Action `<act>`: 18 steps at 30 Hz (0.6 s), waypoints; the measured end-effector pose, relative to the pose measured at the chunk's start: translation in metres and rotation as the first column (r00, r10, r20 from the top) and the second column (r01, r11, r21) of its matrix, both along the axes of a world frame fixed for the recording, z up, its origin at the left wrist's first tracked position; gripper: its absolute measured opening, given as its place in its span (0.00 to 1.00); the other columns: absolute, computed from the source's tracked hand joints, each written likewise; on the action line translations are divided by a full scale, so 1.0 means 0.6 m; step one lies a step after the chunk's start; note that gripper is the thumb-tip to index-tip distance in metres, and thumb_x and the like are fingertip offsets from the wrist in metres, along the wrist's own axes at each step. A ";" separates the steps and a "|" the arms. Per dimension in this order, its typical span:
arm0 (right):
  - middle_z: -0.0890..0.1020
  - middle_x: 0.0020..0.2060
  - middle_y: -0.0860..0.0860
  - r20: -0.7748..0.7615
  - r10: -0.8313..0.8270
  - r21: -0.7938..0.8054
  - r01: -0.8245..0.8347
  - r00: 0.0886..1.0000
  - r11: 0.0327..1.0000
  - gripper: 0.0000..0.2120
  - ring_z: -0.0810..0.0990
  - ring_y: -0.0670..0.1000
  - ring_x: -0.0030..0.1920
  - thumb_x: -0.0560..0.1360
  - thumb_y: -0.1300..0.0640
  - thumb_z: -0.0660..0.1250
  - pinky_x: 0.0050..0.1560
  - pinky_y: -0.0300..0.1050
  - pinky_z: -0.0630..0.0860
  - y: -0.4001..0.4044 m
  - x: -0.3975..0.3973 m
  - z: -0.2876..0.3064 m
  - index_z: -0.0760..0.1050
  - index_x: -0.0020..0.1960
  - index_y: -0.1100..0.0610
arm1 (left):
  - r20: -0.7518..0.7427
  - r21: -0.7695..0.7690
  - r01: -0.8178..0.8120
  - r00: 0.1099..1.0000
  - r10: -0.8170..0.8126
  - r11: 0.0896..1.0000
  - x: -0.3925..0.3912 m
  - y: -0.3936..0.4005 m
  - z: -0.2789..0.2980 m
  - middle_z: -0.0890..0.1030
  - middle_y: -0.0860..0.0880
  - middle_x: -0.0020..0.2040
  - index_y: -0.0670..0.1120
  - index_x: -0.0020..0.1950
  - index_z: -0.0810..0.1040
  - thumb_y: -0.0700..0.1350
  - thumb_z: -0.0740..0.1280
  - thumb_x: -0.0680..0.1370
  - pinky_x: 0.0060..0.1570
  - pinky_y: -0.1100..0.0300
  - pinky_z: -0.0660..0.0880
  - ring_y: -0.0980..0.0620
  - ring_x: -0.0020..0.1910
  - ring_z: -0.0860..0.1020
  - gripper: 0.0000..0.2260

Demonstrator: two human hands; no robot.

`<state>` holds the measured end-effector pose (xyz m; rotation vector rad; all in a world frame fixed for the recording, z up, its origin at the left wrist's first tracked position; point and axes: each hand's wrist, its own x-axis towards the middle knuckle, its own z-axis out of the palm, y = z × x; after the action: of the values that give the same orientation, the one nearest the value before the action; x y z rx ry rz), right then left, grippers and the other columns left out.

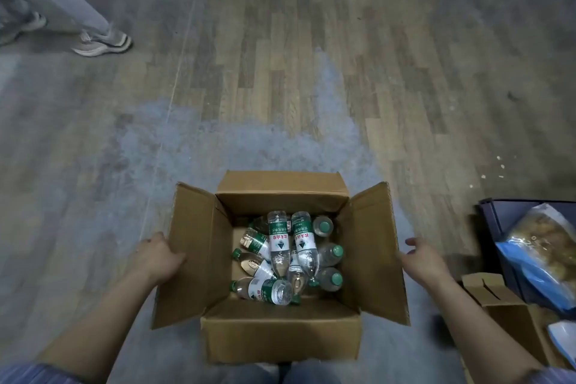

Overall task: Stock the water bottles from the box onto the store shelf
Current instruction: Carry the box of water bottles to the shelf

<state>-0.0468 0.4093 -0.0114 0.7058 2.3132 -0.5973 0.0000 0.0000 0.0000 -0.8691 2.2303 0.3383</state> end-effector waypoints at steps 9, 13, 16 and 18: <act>0.80 0.50 0.58 -0.036 -0.040 -0.024 0.039 0.999 0.999 0.16 0.79 0.58 0.46 0.75 0.56 0.63 0.44 0.49 0.76 -0.008 -0.012 -0.068 0.68 0.61 0.59 | -0.032 0.090 -0.175 0.983 0.178 0.980 -0.004 -0.007 -0.070 0.72 0.36 0.63 0.38 0.70 0.59 0.44 0.66 0.77 0.51 0.49 0.73 0.37 0.58 0.75 0.26; 0.80 0.43 0.58 -0.098 -0.059 0.001 0.059 0.993 0.998 0.08 0.79 0.58 0.41 0.73 0.58 0.64 0.44 0.54 0.79 -0.006 -0.015 -0.084 0.73 0.50 0.60 | -0.145 0.110 -0.261 0.950 0.275 0.959 -0.007 -0.006 -0.090 0.75 0.36 0.57 0.36 0.66 0.65 0.41 0.66 0.77 0.43 0.50 0.73 0.38 0.51 0.76 0.21; 0.80 0.38 0.59 -0.131 -0.064 0.031 0.069 0.989 0.997 0.08 0.78 0.59 0.40 0.73 0.57 0.66 0.42 0.53 0.76 -0.003 -0.016 -0.090 0.75 0.45 0.63 | -0.194 0.079 -0.225 0.952 0.236 0.971 -0.015 0.001 -0.095 0.75 0.41 0.44 0.37 0.60 0.70 0.41 0.65 0.77 0.36 0.54 0.70 0.43 0.41 0.74 0.13; 0.78 0.35 0.59 -0.148 -0.054 0.044 0.061 0.988 0.997 0.11 0.77 0.59 0.38 0.73 0.55 0.67 0.39 0.51 0.74 -0.002 -0.016 -0.090 0.74 0.41 0.63 | -0.214 0.054 -0.169 0.961 0.177 0.984 -0.017 0.009 -0.097 0.73 0.45 0.38 0.40 0.54 0.72 0.41 0.64 0.78 0.34 0.56 0.70 0.45 0.37 0.73 0.07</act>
<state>-0.0564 0.4081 -0.0653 0.7767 2.4570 -0.6403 -0.0104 0.0055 -0.0582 -1.0553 2.3446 0.5790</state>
